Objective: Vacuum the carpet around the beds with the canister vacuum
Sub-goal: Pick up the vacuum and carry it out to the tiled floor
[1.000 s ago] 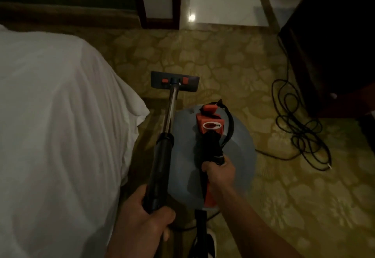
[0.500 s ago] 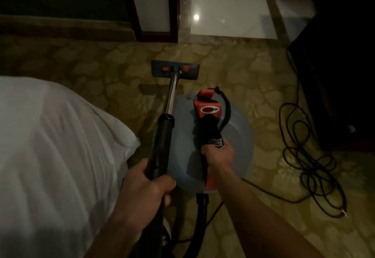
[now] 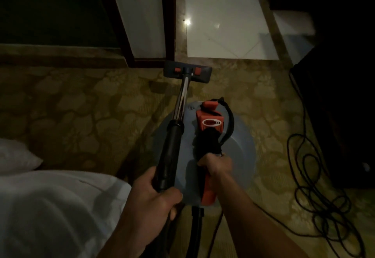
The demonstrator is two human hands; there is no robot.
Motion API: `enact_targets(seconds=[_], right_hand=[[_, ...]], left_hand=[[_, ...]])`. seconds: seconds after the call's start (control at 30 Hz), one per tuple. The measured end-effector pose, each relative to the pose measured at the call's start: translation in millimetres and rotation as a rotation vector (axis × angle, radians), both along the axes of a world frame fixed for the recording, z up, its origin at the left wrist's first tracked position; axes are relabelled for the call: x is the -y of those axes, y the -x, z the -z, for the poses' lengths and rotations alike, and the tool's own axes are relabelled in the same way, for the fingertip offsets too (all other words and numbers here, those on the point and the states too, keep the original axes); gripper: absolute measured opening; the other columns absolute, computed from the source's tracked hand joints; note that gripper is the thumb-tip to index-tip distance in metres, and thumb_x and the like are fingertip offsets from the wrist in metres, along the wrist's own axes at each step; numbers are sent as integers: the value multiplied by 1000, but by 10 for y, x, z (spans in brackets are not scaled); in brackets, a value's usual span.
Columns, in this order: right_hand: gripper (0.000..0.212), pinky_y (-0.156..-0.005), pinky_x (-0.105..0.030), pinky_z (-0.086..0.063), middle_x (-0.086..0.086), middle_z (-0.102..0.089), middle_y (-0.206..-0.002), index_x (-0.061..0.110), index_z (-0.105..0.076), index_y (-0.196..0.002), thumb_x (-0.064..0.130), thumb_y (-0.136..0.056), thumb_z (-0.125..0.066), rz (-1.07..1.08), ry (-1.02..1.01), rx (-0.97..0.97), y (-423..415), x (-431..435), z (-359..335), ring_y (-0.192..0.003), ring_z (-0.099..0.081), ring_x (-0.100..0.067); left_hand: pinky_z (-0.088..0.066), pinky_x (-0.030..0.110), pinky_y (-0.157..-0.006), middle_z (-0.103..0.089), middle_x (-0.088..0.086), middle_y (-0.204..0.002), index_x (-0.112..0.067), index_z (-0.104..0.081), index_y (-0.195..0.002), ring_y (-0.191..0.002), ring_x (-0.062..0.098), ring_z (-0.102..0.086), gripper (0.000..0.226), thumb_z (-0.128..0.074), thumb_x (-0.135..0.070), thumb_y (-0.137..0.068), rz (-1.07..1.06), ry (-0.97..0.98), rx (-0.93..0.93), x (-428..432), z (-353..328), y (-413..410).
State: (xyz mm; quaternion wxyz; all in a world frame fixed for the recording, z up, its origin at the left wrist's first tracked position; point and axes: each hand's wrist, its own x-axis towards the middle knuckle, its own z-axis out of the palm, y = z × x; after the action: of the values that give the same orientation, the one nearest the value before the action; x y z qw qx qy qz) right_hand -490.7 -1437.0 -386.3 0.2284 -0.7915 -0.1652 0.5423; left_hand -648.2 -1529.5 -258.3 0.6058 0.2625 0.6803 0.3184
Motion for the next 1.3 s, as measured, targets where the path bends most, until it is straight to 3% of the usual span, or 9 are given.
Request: enact_targets(seconds=[0.2,0.33,0.47,0.53,0.67,0.8,0.97,1.17,1.3], right_hand=[[34,-82,-44,-64,-8,-73,-90,12,-68,-94,27,-73,-90,-217,27,64,-10,-111,4,-84,-72,-26],[16,-80,-47,-65,-12,-76,-81,4,-72,-87,5,-78,-85,-102,22,-108,-44,-82,11,-78,-75,-29],[8,-56,-32,-54,-12,-73,-76,1,-70,-85,0,-81,-77,-1,-11,-85,-75,-13,-12,-67,-69,-24],[8,-55,-31,-52,-12,-73,-74,4,-70,-83,-1,-81,-77,2,-36,-80,-158,41,-62,-65,-68,-24],[9,-54,-30,-53,-14,-74,-74,2,-72,-83,-2,-79,-78,8,-60,-47,-467,146,-125,-66,-69,-26],[8,-40,-22,-47,-17,-70,-69,-6,-72,-82,-8,-77,-78,43,-76,2,-931,135,-187,-58,-63,-26],[11,-52,-31,-49,-13,-71,-58,-2,-75,-79,-3,-72,-83,4,-95,104,-1456,52,-188,-53,-65,-27],[12,-54,-40,-53,-12,-68,-50,4,-71,-67,0,-66,-83,-49,-110,150,-1683,-107,-161,-47,-63,-27],[13,-53,-41,-51,-14,-65,-48,3,-71,-62,0,-66,-83,-41,-92,168,-1826,-197,-168,-45,-61,-27]], left_hand=[[-41,28,-41,-55,8,-50,-9,-68,-98,-40,16,-51,24,-68,9,-83,-63,33,-21,-165,57,-9],[-41,31,-44,-55,11,-50,-8,-68,-98,-41,21,-53,29,-78,-5,-71,-144,47,-31,-157,7,-103],[-41,25,-38,-55,13,-51,-13,-69,-97,-39,21,-51,28,-76,5,-77,-169,55,-70,-115,-85,-264],[-41,26,-38,-55,15,-50,-12,-69,-95,-39,22,-51,28,-71,12,-80,-173,66,-87,-97,-171,-347],[-40,28,-42,-55,16,-48,-6,-65,-81,-41,25,-52,24,-78,-6,-61,-170,32,-115,-114,-247,-512],[-39,31,-47,-56,14,-50,-13,-71,-87,-42,25,-53,28,-81,-5,-63,-148,64,-89,-265,-297,-737],[-41,27,-48,-59,7,-48,-15,-69,-98,-43,21,-56,48,-71,-18,-50,-55,116,-79,-536,-261,-982],[-41,28,-46,-54,12,-48,-5,-66,-84,-41,24,-52,35,-71,-8,-49,-76,144,-57,-810,-63,-1119],[-43,27,-42,-56,11,-49,-6,-69,-86,-40,22,-54,43,-74,-9,-44,-65,125,-52,-957,35,-1172]])
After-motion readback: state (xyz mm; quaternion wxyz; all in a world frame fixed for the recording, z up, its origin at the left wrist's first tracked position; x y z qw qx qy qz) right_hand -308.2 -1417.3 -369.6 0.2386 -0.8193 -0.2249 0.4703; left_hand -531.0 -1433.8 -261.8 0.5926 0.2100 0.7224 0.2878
